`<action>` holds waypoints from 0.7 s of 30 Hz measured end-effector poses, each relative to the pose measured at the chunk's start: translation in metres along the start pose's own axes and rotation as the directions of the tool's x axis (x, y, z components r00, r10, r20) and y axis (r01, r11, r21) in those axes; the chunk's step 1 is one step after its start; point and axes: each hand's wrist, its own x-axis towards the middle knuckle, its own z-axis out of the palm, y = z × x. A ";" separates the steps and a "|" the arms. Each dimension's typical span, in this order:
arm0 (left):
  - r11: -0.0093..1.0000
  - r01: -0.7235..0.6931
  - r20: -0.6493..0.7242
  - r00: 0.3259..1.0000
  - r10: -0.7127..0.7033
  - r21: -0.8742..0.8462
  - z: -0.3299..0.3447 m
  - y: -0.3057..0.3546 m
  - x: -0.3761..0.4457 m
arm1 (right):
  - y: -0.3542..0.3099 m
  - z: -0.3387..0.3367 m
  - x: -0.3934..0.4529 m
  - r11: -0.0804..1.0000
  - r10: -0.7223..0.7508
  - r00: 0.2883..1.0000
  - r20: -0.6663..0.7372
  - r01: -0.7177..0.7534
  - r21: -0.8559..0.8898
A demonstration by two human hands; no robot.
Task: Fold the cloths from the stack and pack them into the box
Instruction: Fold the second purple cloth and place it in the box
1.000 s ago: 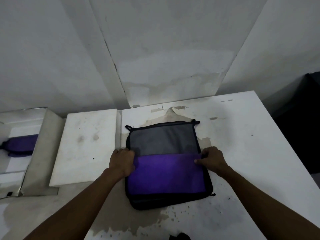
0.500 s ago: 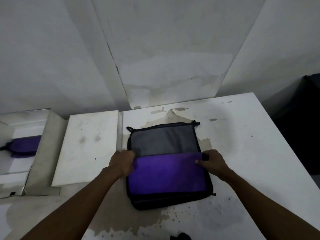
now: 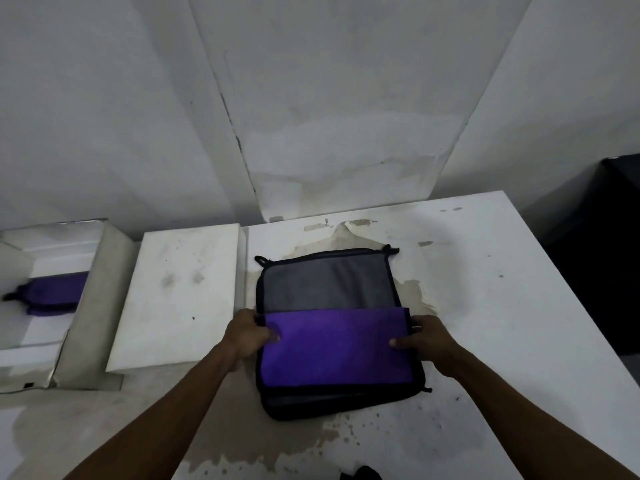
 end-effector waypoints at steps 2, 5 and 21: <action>0.997 0.072 -0.017 0.997 -0.072 -0.022 0.003 -0.005 -0.001 | 0.002 0.002 -0.001 1.000 0.023 1.000 0.008 -0.022 -0.017; 0.993 0.110 -0.060 0.992 -0.112 -0.032 0.007 -0.001 -0.010 | 0.004 0.005 -0.001 0.999 0.026 0.999 -0.018 -0.027 -0.025; 0.933 -0.360 -0.020 0.933 0.360 -0.009 0.041 0.058 -0.047 | -0.051 0.060 -0.030 0.917 -0.392 0.920 0.023 0.392 -0.067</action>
